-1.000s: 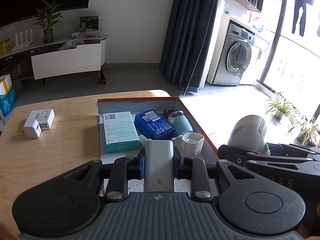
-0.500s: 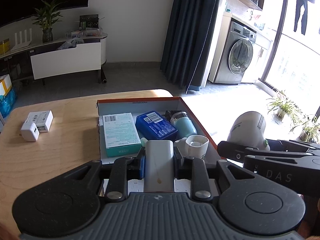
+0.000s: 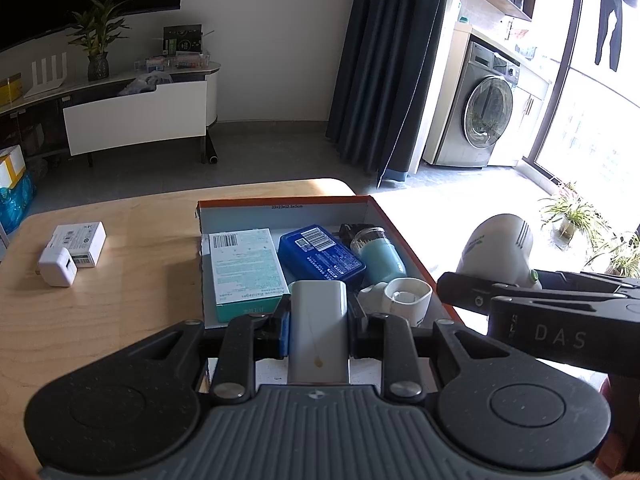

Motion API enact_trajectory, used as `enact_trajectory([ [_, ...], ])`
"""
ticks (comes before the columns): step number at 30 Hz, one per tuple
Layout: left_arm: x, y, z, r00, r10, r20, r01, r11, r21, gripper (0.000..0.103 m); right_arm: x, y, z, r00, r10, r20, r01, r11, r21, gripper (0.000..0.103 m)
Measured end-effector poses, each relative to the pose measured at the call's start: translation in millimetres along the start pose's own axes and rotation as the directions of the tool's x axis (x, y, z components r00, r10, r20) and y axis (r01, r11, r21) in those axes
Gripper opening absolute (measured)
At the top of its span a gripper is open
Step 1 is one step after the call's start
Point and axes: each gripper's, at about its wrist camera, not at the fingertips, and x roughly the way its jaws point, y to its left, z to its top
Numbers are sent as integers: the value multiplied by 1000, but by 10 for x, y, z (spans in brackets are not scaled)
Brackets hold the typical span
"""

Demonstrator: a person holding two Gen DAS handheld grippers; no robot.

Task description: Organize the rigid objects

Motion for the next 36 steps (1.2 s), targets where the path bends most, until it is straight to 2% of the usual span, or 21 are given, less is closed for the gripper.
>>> enact_trajectory([
  [23,254,-21,-19,998,-18,-55,18,1000,1,27,665,69,334,999,9,-43,-11,998,-55,80],
  [26,288,-35,-40,998,-22,-64,23,1000,6,27,658,34,370,999,21,-28,-22,999,-38,79],
  [36,420,-174,-110,993,-63,-99,66,997,31,27,477,-84,380,1000,-10,17,10,1000,-4,79],
])
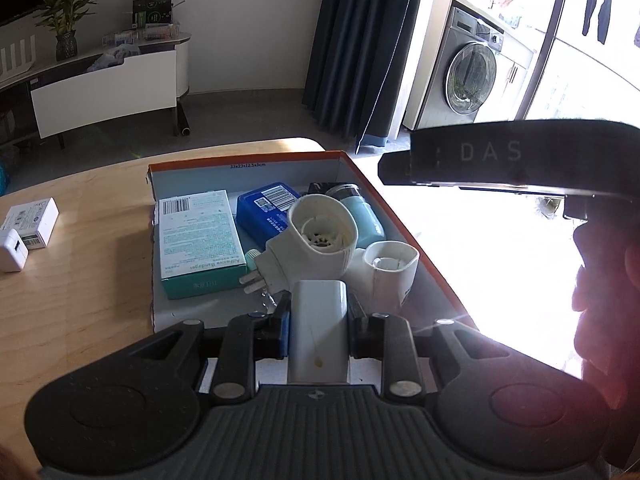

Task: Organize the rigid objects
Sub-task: 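Lower both held chargers into the tray and open both grippers, then withdraw both grippers toward the white cube charger and white box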

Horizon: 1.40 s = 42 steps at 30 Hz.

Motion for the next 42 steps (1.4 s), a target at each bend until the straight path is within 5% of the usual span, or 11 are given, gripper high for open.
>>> enact_trajectory([
  [11,158,-267,67,997,-70,-16,70,997,40,27,-147,-44,19,999,-19,28,19,1000,-3,79],
  [16,103,-268,90,998,-60,-3,60,997,50,37,-176,-47,26,999,-22,33,22,1000,-1,80],
  [20,59,-139,101,999,-32,0,32,999,21,37,-165,-6,26,999,-16,33,16,1000,-1,80],
  [29,-144,382,123,995,88,43,-85,994,-64,63,-65,238,-22,1000,20,4,-20,999,-25,81],
  [36,-302,1057,13,965,260,43,-250,954,-165,83,61,562,-91,997,71,-29,-73,995,-70,81],
  [42,-319,1839,-28,909,416,39,-396,887,-237,96,164,817,-156,992,112,-57,-117,988,-104,81],
])
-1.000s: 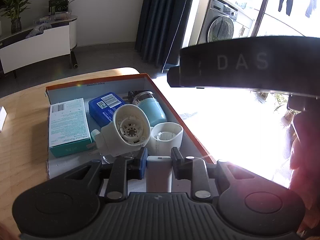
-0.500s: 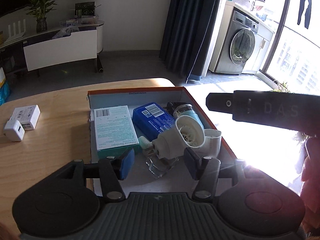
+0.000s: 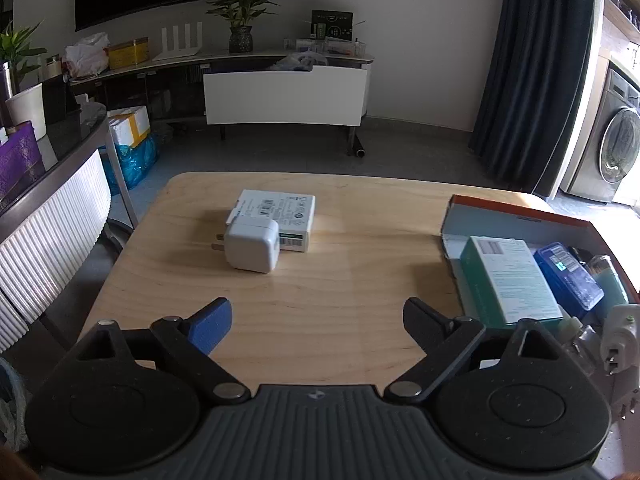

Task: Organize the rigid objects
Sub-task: 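Withdraw both grippers toward the white cube charger and white box, then grasp the white cube charger with the left gripper while the right grasps the white box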

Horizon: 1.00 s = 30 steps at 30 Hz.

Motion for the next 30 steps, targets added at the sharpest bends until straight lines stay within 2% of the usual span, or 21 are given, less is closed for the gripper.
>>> enact_trajectory([
  [3,238,249,77,999,33,-20,-33,999,-23,99,72,97,-23,1000,19,-11,-20,1000,-12,81],
  [6,456,376,132,999,53,-13,-53,999,1,99,153,175,-39,999,30,-25,-30,999,-21,81],
  [10,680,432,175,1000,22,-13,-21,999,49,99,277,268,-27,999,35,-41,-37,999,-39,81],
  [15,804,427,230,1000,1,25,-3,997,76,102,424,360,26,998,43,-46,-46,997,-60,81],
  [17,860,418,251,999,-14,31,11,996,83,98,493,398,53,997,49,-51,-52,997,-64,81],
  [20,869,411,241,998,-55,38,51,993,105,72,607,475,93,996,65,-64,-70,995,-77,81],
  [21,850,418,232,996,-72,43,67,992,109,59,647,510,107,995,72,-67,-78,993,-88,81],
  [26,730,510,177,994,-108,17,105,989,106,58,901,720,201,985,141,-103,-157,973,-168,81],
  [30,450,631,148,995,-97,16,96,993,64,58,1181,968,337,965,214,-154,-250,927,-278,84],
])
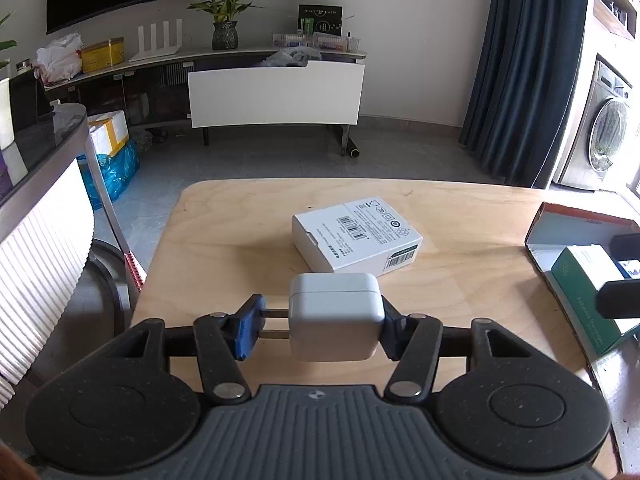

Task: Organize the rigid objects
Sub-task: 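Grasp the white cube charger with the left gripper while the right grasps the white box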

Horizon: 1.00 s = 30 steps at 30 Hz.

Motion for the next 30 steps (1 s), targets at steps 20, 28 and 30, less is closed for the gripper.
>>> enact_trajectory([
  [20,-390,327,-5,997,55,47,-47,987,-151,58,1594,623,647,988,-2,-153,20,993,113,102],
  [28,-388,409,-4,995,86,43,-77,979,-191,58,1505,655,564,994,-48,-99,61,990,126,92],
  [30,-408,384,-7,996,79,50,-69,980,-185,58,1351,660,525,994,-69,-86,78,991,106,92],
])
